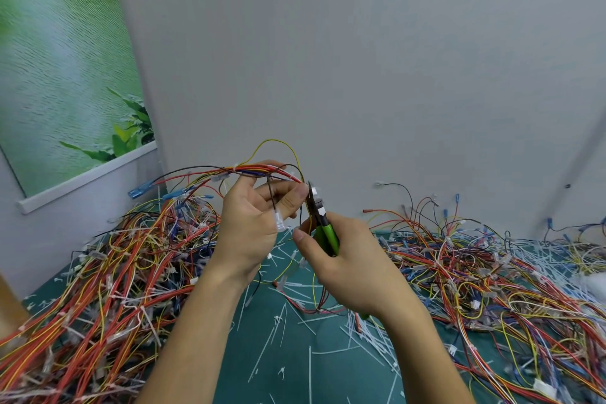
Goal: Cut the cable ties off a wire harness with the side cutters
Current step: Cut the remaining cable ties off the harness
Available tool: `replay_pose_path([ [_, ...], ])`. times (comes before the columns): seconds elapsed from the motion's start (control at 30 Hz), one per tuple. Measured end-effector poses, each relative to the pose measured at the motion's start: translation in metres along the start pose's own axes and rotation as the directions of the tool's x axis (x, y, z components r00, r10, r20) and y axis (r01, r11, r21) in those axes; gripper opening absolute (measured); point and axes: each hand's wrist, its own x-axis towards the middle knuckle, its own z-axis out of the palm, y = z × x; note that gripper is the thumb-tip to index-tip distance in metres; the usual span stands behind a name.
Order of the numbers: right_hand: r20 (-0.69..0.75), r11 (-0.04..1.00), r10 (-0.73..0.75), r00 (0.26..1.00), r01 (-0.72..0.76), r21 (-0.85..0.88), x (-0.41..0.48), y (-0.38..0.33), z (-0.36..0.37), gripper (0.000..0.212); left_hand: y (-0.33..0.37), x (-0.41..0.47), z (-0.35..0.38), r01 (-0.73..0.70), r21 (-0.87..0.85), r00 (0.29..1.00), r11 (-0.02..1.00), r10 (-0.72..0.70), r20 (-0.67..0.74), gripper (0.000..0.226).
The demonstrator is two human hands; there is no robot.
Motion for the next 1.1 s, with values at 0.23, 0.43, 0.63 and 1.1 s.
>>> replay_pose_path([
  [0.23,-0.042,1.0,0.03,0.999,-0.031,-0.005,0.0,-0.003,-0.001,0.027,0.001,0.0,-0.001,-0.01,-0.033,1.0,0.999,0.011,0.02,0.05],
  [0.43,-0.086,0.982,0.11,0.99,-0.094,0.166,0.001,-0.007,-0.003,0.019,0.0,-0.002,-0.004,-0.006,-0.061,0.995,0.998,0.012,0.1,0.046],
  [0.63,-0.153,0.883,0.1,0.983,-0.017,0.469,-0.001,-0.008,-0.025,0.034,0.0,-0.002,-0.005,0.045,-0.257,0.981,0.965,0.005,0.194,0.04],
  [1.1,-0.072,0.802,0.212,0.975,-0.131,0.583,0.002,0.007,-0.04,0.023,0.002,0.001,-0.006,0.209,-0.545,0.968,0.812,-0.093,0.232,0.036],
])
